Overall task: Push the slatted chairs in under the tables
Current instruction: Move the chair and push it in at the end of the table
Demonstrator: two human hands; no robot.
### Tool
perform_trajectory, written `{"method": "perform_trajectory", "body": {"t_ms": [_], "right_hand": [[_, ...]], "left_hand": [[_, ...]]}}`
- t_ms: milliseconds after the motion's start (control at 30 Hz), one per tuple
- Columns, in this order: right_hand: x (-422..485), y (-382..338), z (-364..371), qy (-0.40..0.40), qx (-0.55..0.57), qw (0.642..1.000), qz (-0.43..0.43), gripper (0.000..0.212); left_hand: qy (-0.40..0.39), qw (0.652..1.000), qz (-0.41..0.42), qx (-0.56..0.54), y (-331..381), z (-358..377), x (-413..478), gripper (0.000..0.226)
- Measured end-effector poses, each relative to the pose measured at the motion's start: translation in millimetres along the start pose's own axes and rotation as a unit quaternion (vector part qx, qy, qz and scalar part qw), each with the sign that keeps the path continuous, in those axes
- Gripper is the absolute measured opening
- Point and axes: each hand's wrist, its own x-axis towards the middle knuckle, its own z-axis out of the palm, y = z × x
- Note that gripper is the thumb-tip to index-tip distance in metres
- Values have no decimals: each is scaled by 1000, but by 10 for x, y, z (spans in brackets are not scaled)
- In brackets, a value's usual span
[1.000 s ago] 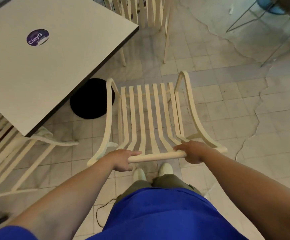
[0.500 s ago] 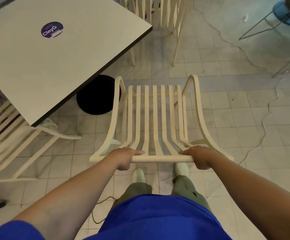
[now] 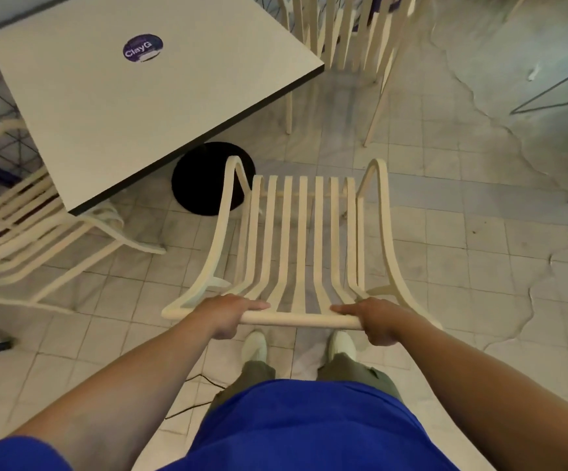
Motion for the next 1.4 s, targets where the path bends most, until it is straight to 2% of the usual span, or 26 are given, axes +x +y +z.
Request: {"method": "perform_trajectory", "body": {"t_ms": [467,633,733,867,1033,1100,1233,1400], "right_hand": [[106,448,-345,-23,-99,993,-55,90],[153,517,-441,-22,-119,991,-48,91],[130,532,-427,-4,-100,994,-42,78],[59,527,-361,36,-80,995,-55,71],[37,492,-347,52,-84,994,-55,68],[45,505,-322,61,-88,992,-60,72],[89,573,-295,81,-90,990,-75,95],[190,650,-311,102,-120,983,-97,105]], "left_hand": [[11,991,-76,-105,571,315,-155,86],[31,987,-81,-137,656,320,-194,72],[46,986,-65,-146,650,335,-158,57],[52,988,-45,-140,598,373,-154,72],[66,989,-36,-131,603,368,-168,75],[68,989,-35,-130,603,379,-174,75],[68,987,-45,-141,617,372,-193,78],[69,984,-53,-157,650,361,-205,89]]}}
